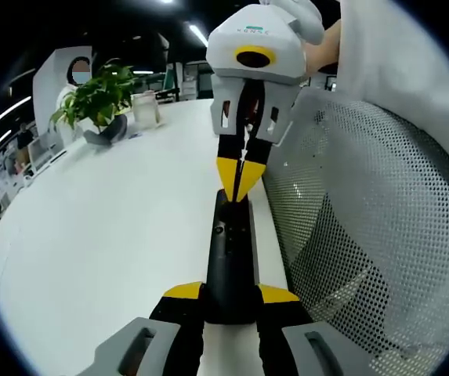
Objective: Press the specified remote control buttons in sequence, fully releasing each button before pressing the next.
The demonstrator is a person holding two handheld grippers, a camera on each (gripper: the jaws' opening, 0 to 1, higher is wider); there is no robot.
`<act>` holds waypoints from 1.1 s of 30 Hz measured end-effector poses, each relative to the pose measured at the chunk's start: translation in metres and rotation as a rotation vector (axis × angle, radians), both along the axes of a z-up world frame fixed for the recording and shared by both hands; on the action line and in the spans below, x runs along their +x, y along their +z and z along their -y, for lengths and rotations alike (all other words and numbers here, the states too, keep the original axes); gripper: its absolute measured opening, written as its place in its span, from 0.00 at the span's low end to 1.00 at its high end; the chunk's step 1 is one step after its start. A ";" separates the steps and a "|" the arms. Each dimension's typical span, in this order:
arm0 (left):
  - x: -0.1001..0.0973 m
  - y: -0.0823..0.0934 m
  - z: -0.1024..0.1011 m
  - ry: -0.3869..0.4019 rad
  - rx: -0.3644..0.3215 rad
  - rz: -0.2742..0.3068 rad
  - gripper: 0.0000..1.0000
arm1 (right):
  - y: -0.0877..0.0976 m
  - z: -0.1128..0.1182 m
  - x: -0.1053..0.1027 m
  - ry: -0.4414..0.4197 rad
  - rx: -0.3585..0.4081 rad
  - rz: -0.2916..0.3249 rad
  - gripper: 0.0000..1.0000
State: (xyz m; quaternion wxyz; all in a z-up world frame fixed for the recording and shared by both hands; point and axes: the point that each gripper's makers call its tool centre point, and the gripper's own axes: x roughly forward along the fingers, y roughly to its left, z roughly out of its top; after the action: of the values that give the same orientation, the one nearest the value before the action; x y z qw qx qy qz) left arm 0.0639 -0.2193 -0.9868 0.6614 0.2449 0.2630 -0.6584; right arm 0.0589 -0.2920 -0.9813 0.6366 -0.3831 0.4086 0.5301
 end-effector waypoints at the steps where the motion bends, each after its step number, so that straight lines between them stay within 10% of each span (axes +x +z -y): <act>1: 0.000 0.000 0.000 0.000 0.000 0.000 0.24 | 0.000 0.000 0.000 0.003 -0.003 0.001 0.00; 33: 0.000 0.000 -0.002 -0.001 0.000 0.000 0.24 | -0.001 -0.006 0.000 0.024 -0.024 0.004 0.00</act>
State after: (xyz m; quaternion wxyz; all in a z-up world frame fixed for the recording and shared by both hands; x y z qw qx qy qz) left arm 0.0638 -0.2177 -0.9864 0.6611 0.2453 0.2629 -0.6585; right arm 0.0592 -0.2858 -0.9827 0.6264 -0.3966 0.4089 0.5320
